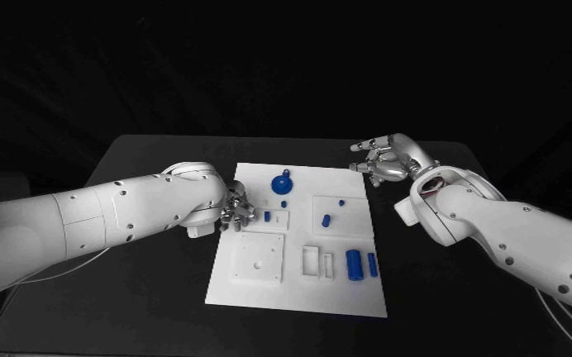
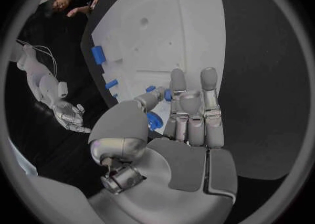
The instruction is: Assemble the parts on the task board
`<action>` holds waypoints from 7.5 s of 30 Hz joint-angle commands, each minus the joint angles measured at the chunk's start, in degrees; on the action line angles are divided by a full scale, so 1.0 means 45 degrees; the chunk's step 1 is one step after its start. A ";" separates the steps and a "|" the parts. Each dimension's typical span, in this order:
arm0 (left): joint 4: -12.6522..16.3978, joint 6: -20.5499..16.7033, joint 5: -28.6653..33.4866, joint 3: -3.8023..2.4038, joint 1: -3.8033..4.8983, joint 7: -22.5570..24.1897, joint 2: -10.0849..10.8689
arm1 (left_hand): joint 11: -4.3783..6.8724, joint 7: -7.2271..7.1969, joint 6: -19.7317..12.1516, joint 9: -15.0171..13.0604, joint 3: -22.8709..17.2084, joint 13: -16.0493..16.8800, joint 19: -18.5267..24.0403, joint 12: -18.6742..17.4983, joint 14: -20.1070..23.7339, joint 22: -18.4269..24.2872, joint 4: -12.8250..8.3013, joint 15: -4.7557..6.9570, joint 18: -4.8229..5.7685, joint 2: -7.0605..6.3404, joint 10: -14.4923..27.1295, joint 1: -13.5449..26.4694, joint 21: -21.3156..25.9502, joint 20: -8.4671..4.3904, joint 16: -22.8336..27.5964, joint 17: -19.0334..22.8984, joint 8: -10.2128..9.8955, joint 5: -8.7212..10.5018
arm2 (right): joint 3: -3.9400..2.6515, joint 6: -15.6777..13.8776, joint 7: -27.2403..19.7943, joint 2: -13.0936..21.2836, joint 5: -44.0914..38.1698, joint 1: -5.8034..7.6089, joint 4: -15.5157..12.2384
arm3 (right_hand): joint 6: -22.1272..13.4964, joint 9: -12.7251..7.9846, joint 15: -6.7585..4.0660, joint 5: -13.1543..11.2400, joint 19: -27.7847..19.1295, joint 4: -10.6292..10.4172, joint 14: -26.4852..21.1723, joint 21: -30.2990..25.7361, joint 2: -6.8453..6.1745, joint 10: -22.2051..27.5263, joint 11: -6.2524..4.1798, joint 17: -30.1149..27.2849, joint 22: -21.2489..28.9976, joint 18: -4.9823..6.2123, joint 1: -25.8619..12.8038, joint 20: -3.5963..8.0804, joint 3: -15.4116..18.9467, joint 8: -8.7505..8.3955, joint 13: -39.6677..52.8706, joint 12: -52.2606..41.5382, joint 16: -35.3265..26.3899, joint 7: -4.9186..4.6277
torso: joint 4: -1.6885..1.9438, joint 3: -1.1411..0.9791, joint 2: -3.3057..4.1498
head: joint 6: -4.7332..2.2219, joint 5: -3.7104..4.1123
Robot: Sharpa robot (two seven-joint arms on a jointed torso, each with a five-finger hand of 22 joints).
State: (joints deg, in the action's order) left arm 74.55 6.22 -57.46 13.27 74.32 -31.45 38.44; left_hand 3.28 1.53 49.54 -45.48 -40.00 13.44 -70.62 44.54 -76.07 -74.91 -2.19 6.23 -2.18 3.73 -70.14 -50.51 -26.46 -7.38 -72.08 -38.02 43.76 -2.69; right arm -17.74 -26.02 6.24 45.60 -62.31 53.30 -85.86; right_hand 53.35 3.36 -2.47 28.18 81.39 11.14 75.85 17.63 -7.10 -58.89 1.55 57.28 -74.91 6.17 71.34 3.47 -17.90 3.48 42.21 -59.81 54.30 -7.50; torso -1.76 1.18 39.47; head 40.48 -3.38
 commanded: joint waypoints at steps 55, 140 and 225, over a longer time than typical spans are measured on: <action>-0.0816 0.0525 0.0305 0.0000 0.0093 -0.0191 -0.0497 | -0.0043 -0.0395 0.1124 0.0867 0.3265 0.0085 -0.0228 -0.0022 0.0049 -0.0206 0.0563 -0.0018 0.0267 -0.1017 0.0075 -0.0586 0.0640 0.0006 0.0318 0.0465 -0.2302 -0.0020 | -0.0007 0.0192 -0.0031 -0.0062 -0.0098 -0.0005 0.0067 | 0.0082 0.0015 -0.0033 -0.0045 -0.0101 0.0156 -0.0037 0.0162 -0.0028 0.0004 -0.0076 -0.0007 -0.0353 0.0188 -0.0150 0.0047 -0.0422 -0.0017 -0.0025 0.0024 -0.0062 -0.0009 | 0.0007 0.0009 -0.0001 | -0.0015 0.0031; 0.1293 -0.1847 0.1549 -0.0622 0.0455 0.0958 0.1618 | -0.0557 0.0574 0.2019 0.8661 0.9028 -0.1076 -0.0564 -0.1855 0.0060 0.0050 0.0961 -0.0416 -0.0017 0.0169 -0.0048 -0.4019 0.2240 0.0423 0.1724 0.1388 -0.6821 -0.3569 | -0.0006 0.0118 -0.0150 0.0000 0.0064 -0.0019 0.0179 | 0.0039 0.0014 -0.0031 -0.0033 -0.0134 0.0072 -0.0051 0.0086 -0.0045 -0.0006 -0.0073 -0.0089 -0.0317 0.0196 -0.0265 0.0042 -0.0399 -0.0015 -0.0045 0.0038 -0.0153 -0.0011 | 0.0018 -0.0005 -0.0012 | -0.0101 0.0014; 0.0730 -0.1779 -0.2079 0.0104 -0.0574 0.0639 0.0376 | -0.0408 0.0266 0.2360 0.6750 0.9280 -0.0832 -0.0952 -0.2283 -0.0305 -0.0229 0.2712 -0.0269 0.0064 -0.0074 -0.0570 -0.4527 0.2440 0.0274 0.1786 0.0864 -0.6229 -0.4472 | -0.0005 -0.0111 -0.1055 -0.0009 0.1551 -0.0016 0.0307 | 0.0193 0.0029 0.1217 -0.0092 -0.2564 -0.0287 -0.0099 -0.2652 -0.0047 -0.2216 0.0819 -1.0857 1.5527 -0.0282 -0.0277 -0.1243 -0.0950 -0.0002 -0.8593 1.1514 -1.0806 -0.0315 | 0.0003 0.0009 0.0006 | 0.0004 0.0086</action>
State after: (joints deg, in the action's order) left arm 77.86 -3.86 -68.01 13.23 72.56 -28.75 40.41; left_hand 1.42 2.71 60.55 -28.40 1.69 9.72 -75.14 34.56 -77.28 -74.95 10.25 5.01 -1.72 3.39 -73.19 -70.50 -15.17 -6.14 -64.07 -34.04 17.10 -22.62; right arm -17.73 -26.76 2.09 45.55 -55.37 53.26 -84.40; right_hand 54.09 3.41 2.92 27.96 69.82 9.73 75.59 5.38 -7.32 -69.11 5.01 8.46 -4.99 6.06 69.91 -1.95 -22.00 3.48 3.58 -8.29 5.87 -8.62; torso -1.75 1.24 39.51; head 40.45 -3.02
